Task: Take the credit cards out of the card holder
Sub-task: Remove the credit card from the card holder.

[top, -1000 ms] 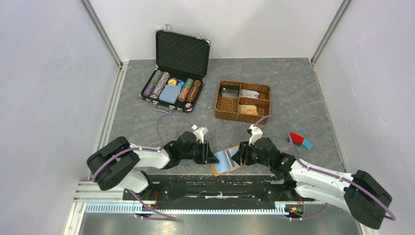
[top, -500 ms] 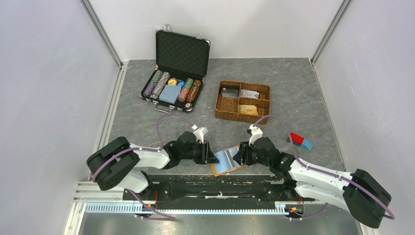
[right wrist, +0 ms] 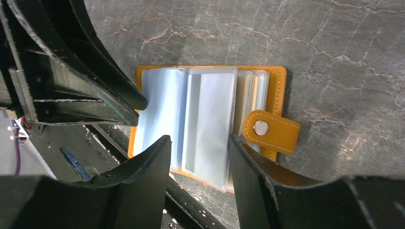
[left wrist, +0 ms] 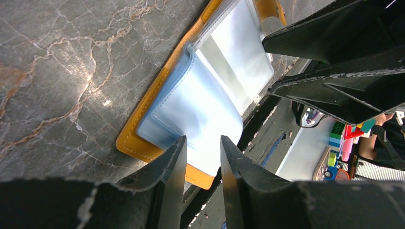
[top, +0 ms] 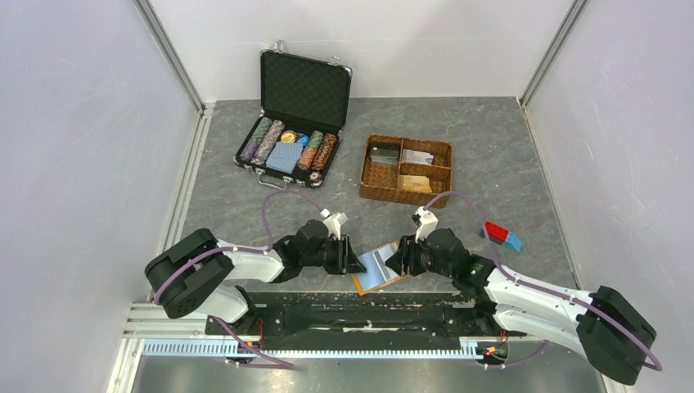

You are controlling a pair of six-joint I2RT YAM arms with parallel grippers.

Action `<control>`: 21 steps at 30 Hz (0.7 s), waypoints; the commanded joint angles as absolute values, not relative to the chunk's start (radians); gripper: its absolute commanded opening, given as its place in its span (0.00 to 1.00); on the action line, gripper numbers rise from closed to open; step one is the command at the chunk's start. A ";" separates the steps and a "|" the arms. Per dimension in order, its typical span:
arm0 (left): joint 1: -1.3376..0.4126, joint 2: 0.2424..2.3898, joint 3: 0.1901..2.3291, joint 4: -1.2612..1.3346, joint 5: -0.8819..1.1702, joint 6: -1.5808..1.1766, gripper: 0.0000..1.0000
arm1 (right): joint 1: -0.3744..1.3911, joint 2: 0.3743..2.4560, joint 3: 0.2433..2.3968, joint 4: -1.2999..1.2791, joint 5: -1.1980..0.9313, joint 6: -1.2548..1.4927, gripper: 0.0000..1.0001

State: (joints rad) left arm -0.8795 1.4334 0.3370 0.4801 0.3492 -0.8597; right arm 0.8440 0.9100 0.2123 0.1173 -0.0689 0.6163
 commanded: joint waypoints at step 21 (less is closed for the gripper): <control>-0.882 1.298 0.367 0.352 0.317 -0.856 0.46 | 0.844 0.932 0.197 0.396 -0.334 0.625 0.47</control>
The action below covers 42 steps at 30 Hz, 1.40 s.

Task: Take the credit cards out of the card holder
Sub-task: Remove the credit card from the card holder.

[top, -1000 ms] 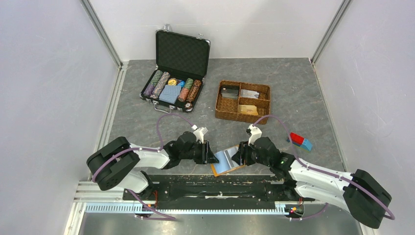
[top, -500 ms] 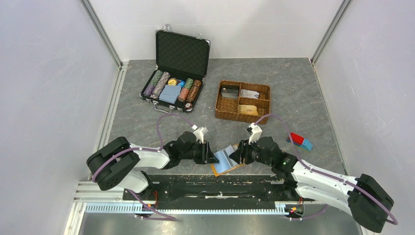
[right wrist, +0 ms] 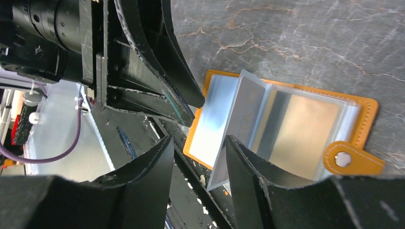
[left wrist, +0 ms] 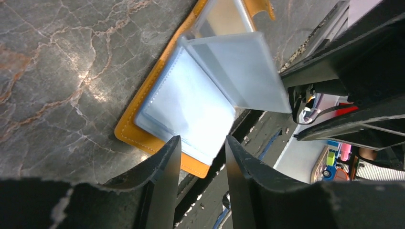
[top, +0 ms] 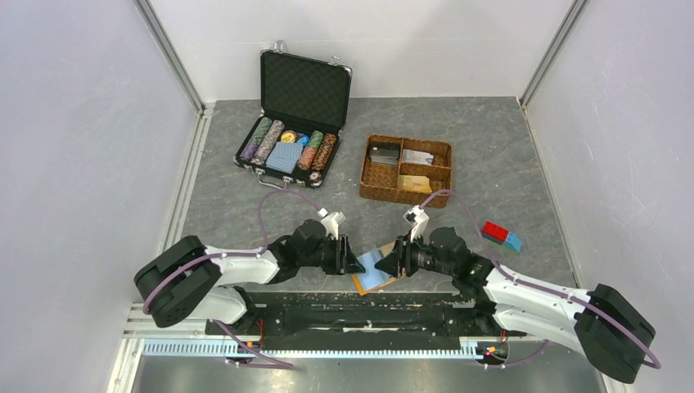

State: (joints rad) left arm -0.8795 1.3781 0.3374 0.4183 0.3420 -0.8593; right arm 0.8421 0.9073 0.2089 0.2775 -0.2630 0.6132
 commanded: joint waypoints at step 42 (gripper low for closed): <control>-0.880 1.425 0.377 0.397 0.314 -0.794 0.13 | 0.774 1.212 0.318 0.324 -0.275 0.564 0.26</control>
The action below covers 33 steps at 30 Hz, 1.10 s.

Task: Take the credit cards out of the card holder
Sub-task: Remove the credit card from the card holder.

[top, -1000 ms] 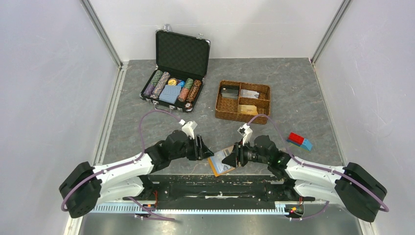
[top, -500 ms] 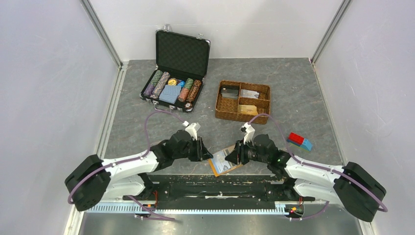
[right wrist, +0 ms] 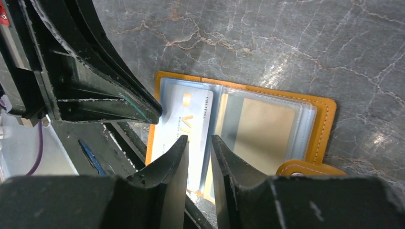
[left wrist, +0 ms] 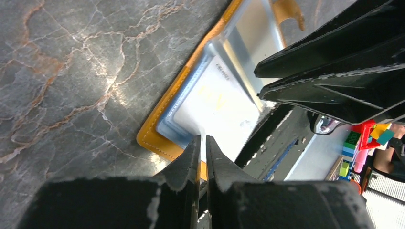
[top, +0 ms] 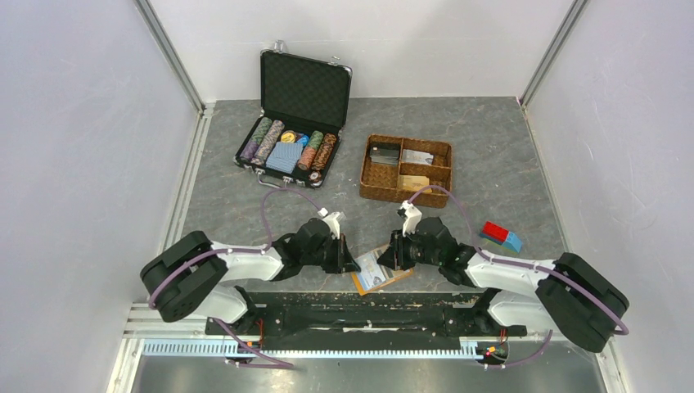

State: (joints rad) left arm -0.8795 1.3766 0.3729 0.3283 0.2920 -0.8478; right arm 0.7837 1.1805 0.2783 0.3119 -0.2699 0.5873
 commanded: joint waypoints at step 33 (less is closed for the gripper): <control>-0.880 1.468 0.353 0.373 0.299 -0.782 0.15 | 0.694 1.320 0.156 0.682 -0.506 0.715 0.13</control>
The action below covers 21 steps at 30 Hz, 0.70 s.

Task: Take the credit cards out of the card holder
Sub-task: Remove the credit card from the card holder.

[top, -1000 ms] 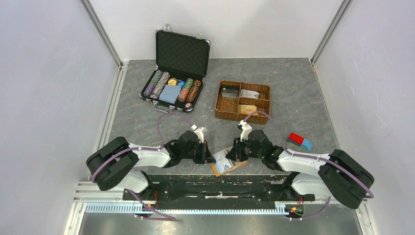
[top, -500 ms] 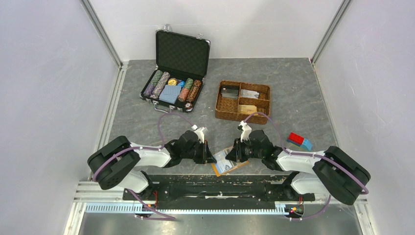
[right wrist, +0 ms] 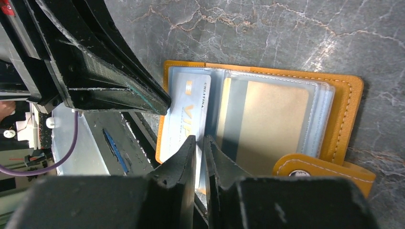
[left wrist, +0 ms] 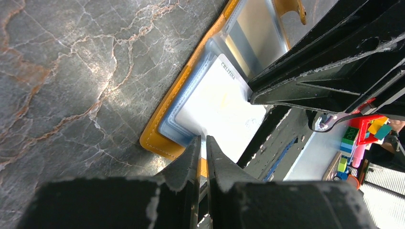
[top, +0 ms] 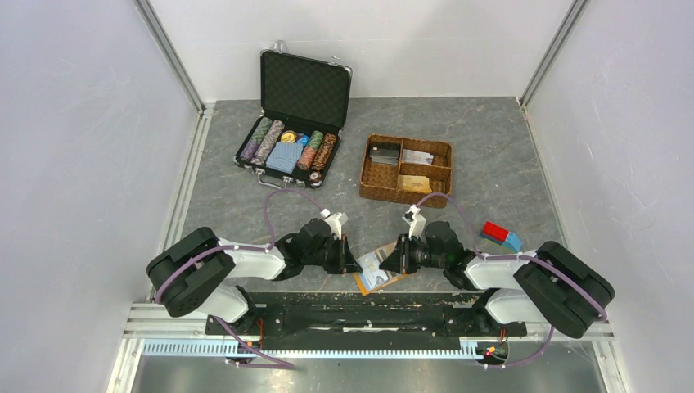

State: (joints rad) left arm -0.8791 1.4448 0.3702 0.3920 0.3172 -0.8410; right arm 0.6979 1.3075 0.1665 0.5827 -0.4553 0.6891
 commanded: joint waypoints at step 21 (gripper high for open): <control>-0.880 1.544 0.368 0.342 0.268 -0.785 0.18 | 0.565 1.192 0.068 0.674 -0.577 0.721 0.00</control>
State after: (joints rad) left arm -0.8795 1.4910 0.3782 0.4419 0.3298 -0.8413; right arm 0.5957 1.2354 0.0715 0.7021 -0.5491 0.7551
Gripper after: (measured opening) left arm 0.176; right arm 0.005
